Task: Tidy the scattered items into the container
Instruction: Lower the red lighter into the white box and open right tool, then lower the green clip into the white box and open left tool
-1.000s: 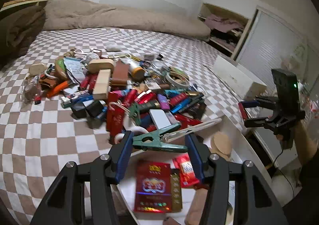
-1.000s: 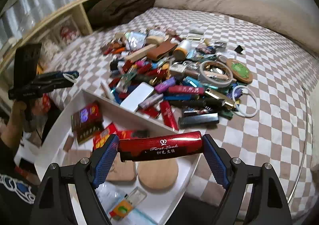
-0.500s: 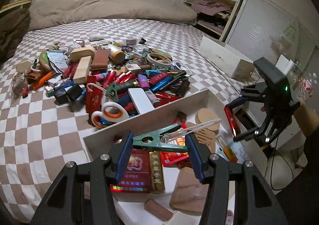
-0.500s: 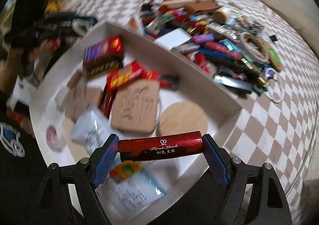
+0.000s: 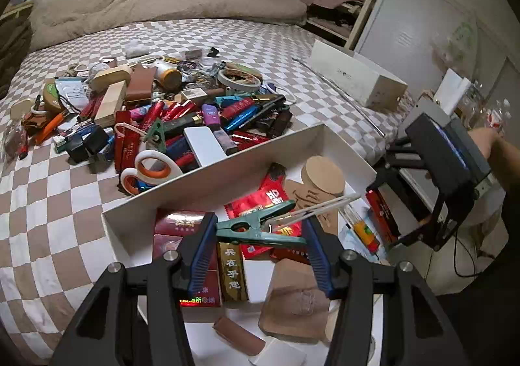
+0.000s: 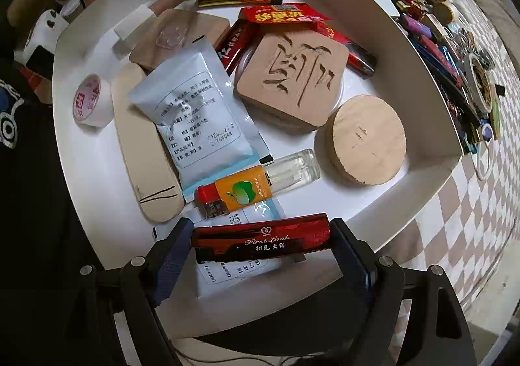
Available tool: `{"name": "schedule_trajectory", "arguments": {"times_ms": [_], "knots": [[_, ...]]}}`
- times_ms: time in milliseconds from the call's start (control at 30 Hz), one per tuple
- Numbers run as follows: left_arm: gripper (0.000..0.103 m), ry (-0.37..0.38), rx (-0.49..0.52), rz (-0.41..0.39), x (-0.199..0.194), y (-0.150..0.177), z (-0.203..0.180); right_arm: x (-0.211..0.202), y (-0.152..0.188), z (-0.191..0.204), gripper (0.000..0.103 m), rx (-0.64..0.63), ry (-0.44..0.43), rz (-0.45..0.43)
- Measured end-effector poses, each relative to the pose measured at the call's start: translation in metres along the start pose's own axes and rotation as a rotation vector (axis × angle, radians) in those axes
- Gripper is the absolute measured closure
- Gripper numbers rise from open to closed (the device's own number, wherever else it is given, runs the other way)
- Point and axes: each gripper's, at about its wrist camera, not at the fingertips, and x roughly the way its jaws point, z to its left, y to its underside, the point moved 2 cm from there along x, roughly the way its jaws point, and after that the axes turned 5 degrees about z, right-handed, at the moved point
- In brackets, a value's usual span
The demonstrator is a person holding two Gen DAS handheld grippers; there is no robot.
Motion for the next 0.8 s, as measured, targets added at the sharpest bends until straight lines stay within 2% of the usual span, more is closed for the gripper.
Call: {"name": "schedule_trajectory", "arguments": {"times_ms": [133, 167, 200, 400, 600, 800], "knots": [[0.050, 0.014, 0.015, 0.017, 0.003, 0.002, -0.006, -0.001, 0.001, -0.002, 0.018, 0.012, -0.017, 0.000], [0.050, 0.017, 0.018, 0.022, 0.004, 0.003, -0.007, -0.001, 0.001, -0.003, 0.013, 0.023, -0.029, 0.003], [0.050, 0.020, 0.023, 0.028, 0.005, 0.004, -0.009, -0.001, 0.002, -0.002, 0.000, 0.032, -0.043, 0.006], [0.050, 0.030, 0.030, 0.057, 0.008, 0.009, -0.018, -0.013, 0.005, 0.007, 0.000, 0.006, -0.035, -0.046], [0.050, 0.086, 0.063, 0.091, 0.011, 0.016, -0.042, -0.018, 0.011, -0.002, 0.000, 0.066, -0.036, -0.068], [0.050, 0.179, -0.012, 0.168, 0.015, 0.018, -0.059, -0.020, 0.021, -0.024, 0.000, 0.169, -0.029, -0.086]]}}
